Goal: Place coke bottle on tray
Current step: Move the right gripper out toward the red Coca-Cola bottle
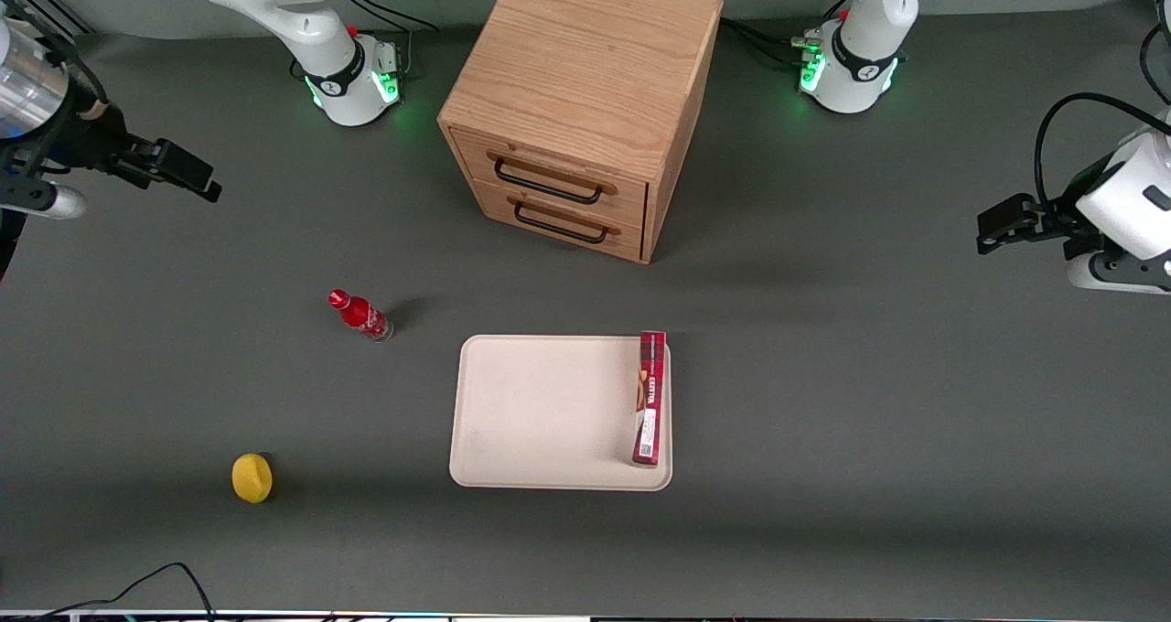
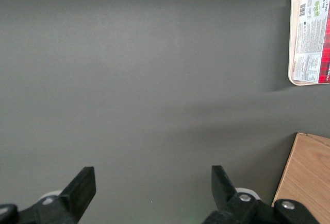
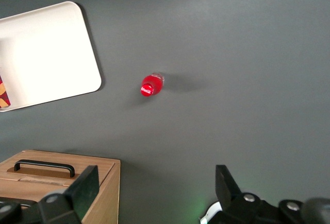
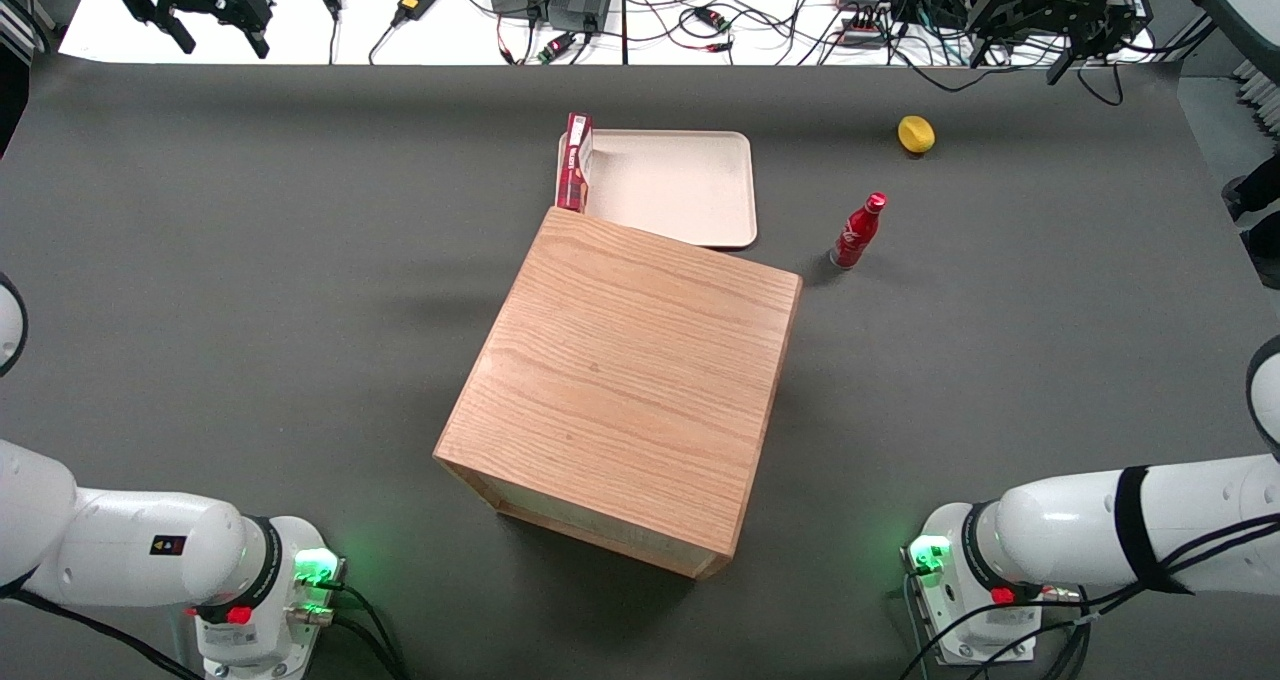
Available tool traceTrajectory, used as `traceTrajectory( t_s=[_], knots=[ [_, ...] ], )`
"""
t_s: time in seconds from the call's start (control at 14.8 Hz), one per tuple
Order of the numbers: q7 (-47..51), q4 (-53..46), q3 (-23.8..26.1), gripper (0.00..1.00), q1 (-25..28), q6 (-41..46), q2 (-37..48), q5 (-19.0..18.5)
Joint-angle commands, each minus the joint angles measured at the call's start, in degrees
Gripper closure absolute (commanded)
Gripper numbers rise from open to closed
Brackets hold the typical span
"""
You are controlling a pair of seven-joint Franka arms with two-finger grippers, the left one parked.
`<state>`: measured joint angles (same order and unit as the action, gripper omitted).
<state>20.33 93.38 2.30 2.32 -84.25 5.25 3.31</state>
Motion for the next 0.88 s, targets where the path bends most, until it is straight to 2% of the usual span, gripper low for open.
traceTrajectory(
  t_s=[0.0,0.27,0.47,0.81],
  knots=[
    [1.4,-1.4,-0.5,0.00,0.0,2.9,-0.9,0.6],
    [1.1,-1.7,-0.2,0.00,0.2,3.7,-1.6,0.8],
    [1.4,2.4,1.3,0.00,0.8,1.6,-2.1,1.1],
    [3.3,22.2,4.5,0.00,0.8,-24.6,-2.7,0.6]
  ],
)
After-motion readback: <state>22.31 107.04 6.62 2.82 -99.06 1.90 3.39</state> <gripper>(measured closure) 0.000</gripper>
